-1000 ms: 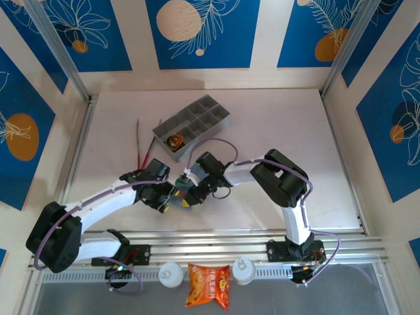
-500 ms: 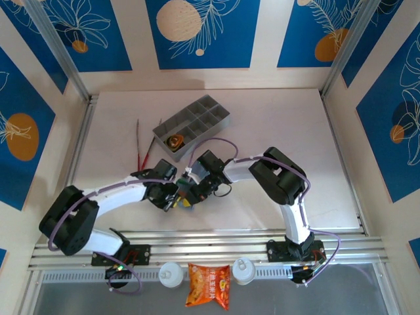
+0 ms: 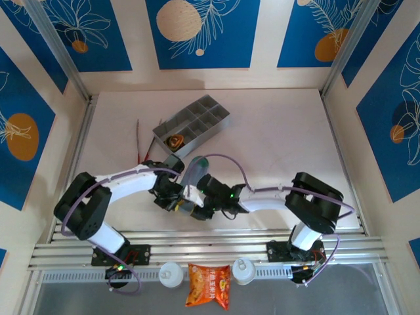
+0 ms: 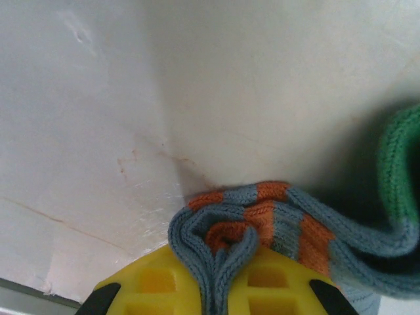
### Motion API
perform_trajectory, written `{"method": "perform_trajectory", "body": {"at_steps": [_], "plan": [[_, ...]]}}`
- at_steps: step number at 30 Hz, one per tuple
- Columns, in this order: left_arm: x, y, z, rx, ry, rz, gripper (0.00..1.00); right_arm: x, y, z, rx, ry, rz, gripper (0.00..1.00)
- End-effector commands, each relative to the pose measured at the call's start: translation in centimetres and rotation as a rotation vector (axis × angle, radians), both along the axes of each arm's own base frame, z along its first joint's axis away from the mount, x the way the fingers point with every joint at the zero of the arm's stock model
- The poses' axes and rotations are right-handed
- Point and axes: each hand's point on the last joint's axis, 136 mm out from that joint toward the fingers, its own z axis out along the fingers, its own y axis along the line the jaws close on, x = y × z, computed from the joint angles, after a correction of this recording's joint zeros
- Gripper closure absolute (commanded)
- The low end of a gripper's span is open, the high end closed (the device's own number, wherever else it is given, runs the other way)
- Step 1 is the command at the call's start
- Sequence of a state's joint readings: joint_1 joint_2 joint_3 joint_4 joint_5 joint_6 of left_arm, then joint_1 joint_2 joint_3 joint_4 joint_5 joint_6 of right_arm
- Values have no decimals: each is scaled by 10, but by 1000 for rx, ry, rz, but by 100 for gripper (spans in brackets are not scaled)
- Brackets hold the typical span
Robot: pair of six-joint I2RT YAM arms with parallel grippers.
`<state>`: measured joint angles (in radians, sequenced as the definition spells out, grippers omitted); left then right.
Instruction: Roll the socks
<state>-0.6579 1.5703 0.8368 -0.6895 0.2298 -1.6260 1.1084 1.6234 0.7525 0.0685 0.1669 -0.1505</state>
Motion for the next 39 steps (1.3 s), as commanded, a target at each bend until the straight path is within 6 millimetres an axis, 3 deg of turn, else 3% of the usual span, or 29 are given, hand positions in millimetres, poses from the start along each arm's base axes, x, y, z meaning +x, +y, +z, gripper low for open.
{"method": "perform_trajectory", "body": {"at_steps": [1, 6, 9, 15, 17, 20, 23, 24, 26, 30, 34, 39], "plan": [[-45, 45, -20, 234, 216, 14, 100, 22, 0, 19, -69, -317, 20, 55], [-40, 36, -22, 230, 245, 13, 100, 15, 11, 20, -123, -436, 109, 53], [-35, 32, -23, 226, 248, 6, 100, 10, 18, 10, -151, -439, 151, 54], [-30, 27, -23, 213, 244, -7, 100, 18, 26, -10, -213, -436, 148, 58], [-28, 25, -23, 205, 243, -13, 100, 21, 25, -17, -236, -414, 136, 69], [-25, 25, -20, 195, 224, -17, 100, 17, 16, -27, -263, -339, 114, 97], [-18, 26, -11, 174, 164, -16, 100, 3, 3, -37, -261, -185, 98, 100], [-16, 26, -8, 163, 143, -15, 97, -2, -2, -41, -256, -120, 89, 100], [-11, 27, 0, 138, 91, 2, 73, -19, -10, -48, -221, 68, 77, 100], [-4, 27, 9, 61, -10, 42, 43, -42, -19, -64, -168, 400, 18, 100], [0, 21, 12, -18, -72, 60, 27, -56, -23, -85, -183, 647, -51, 100], [11, 32, 28, -9, -198, 84, 23, -59, -24, -93, -185, 834, -122, 100]]}}
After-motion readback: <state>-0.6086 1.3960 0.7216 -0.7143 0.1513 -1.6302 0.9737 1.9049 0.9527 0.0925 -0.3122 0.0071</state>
